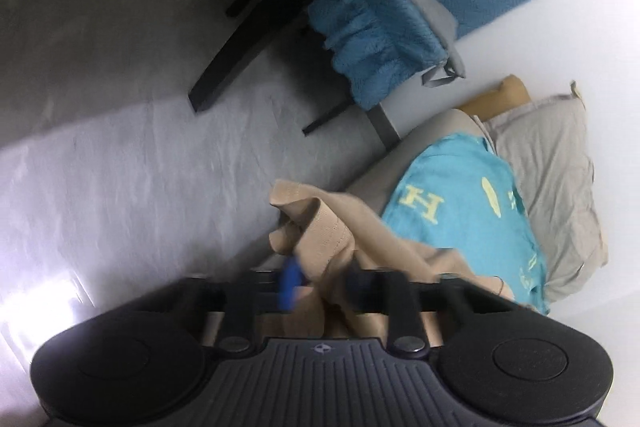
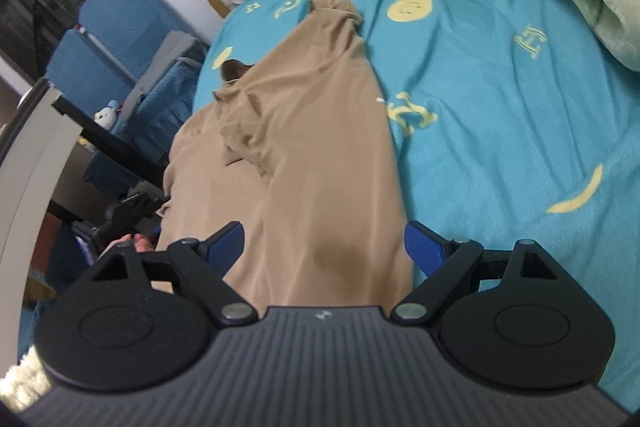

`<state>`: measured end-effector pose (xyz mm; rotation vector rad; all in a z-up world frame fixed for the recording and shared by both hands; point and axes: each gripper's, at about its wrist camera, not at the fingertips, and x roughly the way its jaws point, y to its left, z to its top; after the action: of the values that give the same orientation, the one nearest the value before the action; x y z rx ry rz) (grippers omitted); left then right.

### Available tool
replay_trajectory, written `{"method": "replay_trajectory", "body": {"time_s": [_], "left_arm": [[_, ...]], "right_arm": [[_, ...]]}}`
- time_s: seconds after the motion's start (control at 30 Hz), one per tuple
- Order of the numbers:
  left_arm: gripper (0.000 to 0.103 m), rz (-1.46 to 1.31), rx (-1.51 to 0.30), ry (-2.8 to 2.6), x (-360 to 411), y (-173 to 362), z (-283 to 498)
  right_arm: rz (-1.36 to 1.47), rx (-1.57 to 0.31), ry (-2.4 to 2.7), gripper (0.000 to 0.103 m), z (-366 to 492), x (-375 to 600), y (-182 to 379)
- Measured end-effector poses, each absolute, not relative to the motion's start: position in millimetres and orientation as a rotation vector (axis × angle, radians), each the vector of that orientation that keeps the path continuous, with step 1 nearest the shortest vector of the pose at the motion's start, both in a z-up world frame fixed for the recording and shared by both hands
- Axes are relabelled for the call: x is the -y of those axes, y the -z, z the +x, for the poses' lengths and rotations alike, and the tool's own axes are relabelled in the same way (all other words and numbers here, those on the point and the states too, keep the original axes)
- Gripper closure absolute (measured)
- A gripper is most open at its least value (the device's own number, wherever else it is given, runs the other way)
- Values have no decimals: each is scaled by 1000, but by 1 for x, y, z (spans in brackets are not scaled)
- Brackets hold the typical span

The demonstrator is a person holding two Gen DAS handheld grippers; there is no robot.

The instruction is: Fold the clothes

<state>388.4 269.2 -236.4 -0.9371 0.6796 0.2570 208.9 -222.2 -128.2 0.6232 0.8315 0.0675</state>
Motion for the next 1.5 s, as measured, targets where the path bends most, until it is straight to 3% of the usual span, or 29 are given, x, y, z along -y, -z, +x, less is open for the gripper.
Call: {"method": "replay_trajectory", "body": {"time_s": [0.3,0.53,0.67,0.87,1.0,1.07,1.23,1.5], "left_arm": [[98,-450,-554,-221,-202,110,379],[98,-62,-489,30,-50,24,364],[98,77,-523,181,47,27,356],[95,165,-647,275,139,98,356],[74,151,-717,298,138,136,345],[57,136,-741,314,121,138,326],[39,53,-795,326,50,115,257],[41,-4,-1106,217,-79,107,157]], "right_arm": [[648,-739,-74,15,192,235,106],[694,-666,-41,15,174,261,88],[708,-627,4,15,166,278,82],[734,-598,75,15,165,304,85],[734,-603,86,15,168,313,92],[731,-609,80,15,170,313,94],[724,-609,50,15,170,308,92],[694,-612,15,15,155,293,80]]}}
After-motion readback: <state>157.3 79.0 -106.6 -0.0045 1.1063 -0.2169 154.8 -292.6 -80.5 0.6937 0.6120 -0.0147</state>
